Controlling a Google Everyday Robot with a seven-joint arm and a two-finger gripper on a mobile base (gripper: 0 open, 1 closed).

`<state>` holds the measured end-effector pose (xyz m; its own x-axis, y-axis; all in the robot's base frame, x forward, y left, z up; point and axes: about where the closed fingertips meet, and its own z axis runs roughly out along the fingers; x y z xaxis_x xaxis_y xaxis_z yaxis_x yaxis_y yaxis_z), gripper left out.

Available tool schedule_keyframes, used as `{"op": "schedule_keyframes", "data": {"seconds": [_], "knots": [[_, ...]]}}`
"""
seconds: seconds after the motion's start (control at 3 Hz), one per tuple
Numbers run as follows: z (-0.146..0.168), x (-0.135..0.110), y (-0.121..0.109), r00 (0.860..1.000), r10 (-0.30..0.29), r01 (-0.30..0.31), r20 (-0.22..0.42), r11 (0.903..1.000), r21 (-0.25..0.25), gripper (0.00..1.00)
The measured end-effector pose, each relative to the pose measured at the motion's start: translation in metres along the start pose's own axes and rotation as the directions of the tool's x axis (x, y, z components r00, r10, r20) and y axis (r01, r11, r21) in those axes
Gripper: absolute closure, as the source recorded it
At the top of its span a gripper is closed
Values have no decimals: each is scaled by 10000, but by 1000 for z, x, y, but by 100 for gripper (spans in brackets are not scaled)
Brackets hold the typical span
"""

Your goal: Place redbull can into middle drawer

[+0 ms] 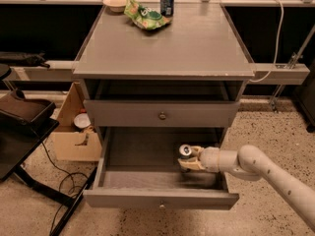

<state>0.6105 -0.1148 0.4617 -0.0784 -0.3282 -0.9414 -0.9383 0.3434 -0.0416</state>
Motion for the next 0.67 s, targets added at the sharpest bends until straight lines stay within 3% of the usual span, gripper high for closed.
{"op": "schedule_keyframes", "data": {"seconds": [0.33,0.67], "knots": [[0,25,13,9991,381,-389,-169,9981,-485,100],[-2,39,13,9928,1183,-1172,200,9919,-481,100]]}}
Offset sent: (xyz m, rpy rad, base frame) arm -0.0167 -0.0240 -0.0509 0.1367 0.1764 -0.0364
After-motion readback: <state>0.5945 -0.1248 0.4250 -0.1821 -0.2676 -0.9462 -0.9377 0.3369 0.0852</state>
